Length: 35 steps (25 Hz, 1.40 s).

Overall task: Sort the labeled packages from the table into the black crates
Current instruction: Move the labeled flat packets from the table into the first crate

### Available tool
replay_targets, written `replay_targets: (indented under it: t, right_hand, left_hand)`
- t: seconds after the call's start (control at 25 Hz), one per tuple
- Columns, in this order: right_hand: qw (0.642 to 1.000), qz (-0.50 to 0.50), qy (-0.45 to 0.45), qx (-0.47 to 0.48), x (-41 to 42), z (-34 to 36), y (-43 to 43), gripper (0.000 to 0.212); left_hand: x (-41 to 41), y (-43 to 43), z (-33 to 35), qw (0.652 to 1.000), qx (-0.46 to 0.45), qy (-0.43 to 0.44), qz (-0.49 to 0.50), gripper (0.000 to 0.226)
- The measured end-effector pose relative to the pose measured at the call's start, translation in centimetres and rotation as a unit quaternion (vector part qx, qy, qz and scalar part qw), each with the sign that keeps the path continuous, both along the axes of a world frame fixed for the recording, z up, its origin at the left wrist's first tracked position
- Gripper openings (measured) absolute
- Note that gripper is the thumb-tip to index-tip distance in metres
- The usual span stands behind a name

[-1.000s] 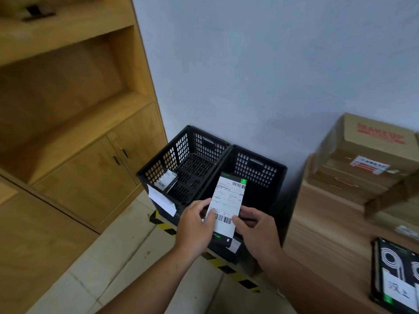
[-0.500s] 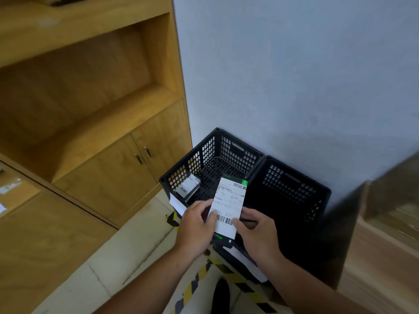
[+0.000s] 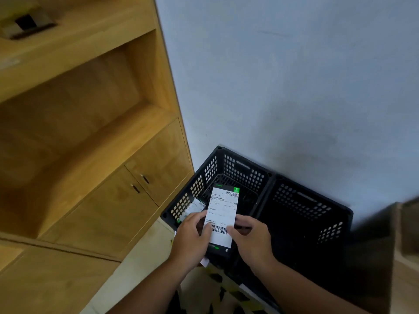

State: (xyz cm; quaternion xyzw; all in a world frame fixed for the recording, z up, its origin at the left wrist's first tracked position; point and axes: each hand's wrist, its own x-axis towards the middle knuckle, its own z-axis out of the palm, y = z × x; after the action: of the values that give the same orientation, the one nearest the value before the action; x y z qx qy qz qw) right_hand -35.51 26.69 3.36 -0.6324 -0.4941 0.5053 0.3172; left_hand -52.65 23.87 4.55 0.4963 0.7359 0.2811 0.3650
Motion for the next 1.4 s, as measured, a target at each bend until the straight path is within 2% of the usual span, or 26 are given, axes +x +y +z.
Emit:
replay_targets:
  t: [0.28, 0.6, 0.88, 1.04, 1.4]
  right_hand:
    - [0.997, -0.076, 0.017, -0.013, -7.5, -1.2, 3.5, 0.031]
    - [0.98, -0.196, 0.026, -0.029, -17.2, -1.4, 4.9, 0.032]
    - [0.973, -0.23, 0.011, -0.02, -19.2, -1.3, 5.5, 0.033]
    - [0.977, -0.215, 0.011, -0.009, -19.1, -1.5, 5.7, 0.035]
    - [0.973, -0.225, 0.048, -0.016, -20.8, -3.7, 5.9, 0.036]
  left_hand:
    - [-8.4, 6.9, -1.6, 0.995, -0.02, -0.034, -0.087, 0.039]
    - [-17.5, 12.7, -2.7, 0.975, -0.044, -0.033, -0.216, 0.04]
    - [-19.2, 14.1, -3.1, 0.97, -0.056, -0.062, -0.227, 0.037]
    - [-19.2, 14.1, -2.6, 0.971, -0.056, -0.055, -0.226, 0.038]
    - [-20.4, 14.0, -3.9, 0.976, -0.051, -0.046, -0.208, 0.037]
